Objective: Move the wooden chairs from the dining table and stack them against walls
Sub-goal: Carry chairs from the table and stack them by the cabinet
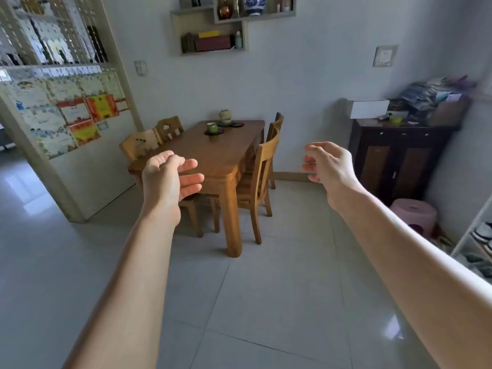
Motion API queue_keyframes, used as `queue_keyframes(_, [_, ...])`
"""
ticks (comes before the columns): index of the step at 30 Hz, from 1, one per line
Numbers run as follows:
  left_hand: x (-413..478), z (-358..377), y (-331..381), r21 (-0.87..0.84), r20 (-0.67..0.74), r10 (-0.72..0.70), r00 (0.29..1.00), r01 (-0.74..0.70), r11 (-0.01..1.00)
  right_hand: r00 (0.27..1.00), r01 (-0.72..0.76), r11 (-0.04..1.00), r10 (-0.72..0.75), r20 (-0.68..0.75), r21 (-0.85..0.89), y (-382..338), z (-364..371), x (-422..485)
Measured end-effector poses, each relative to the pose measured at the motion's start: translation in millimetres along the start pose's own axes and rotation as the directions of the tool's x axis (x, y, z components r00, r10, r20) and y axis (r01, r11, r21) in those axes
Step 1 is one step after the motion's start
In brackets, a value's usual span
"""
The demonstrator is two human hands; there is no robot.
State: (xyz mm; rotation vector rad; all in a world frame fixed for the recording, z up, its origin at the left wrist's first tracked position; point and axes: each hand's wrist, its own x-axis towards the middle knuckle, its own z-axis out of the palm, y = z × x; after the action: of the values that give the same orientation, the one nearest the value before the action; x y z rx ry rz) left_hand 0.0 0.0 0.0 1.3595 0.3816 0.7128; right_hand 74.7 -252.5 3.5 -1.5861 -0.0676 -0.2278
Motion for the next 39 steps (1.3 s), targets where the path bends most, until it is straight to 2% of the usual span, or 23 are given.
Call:
queue_keyframes(5, [43.8, 31.7, -27.2, -0.005, -0.013, -0.022, 1.0, 0.022, 1.0, 1.0, -0.014, 1.0, 0.014, 0.012, 0.022, 21.7, 14.5, 63.6])
queue_keyframes(16, [182.4, 186.1, -77.6, 0.054, 0.011, -0.081, 0.997, 0.08, 0.995, 0.999, -0.037, 0.998, 0.038, -0.007, 0.055, 61.1, 29.3, 267.4])
queue_keyframes(26, [275.7, 294.8, -124.0, 0.124, 0.076, -0.105, 0.992, 0.095, 0.988, 0.997, -0.074, 0.997, 0.074, 0.012, 0.002, 97.6, 31.9, 400.7])
queue_keyframes(39, [434.9, 429.7, -194.6, 0.079, 0.179, -0.168, 0.969, 0.156, 0.985, 0.999, -0.029, 0.994, 0.026, -0.036, -0.107, 153.7, 55.8, 598.8])
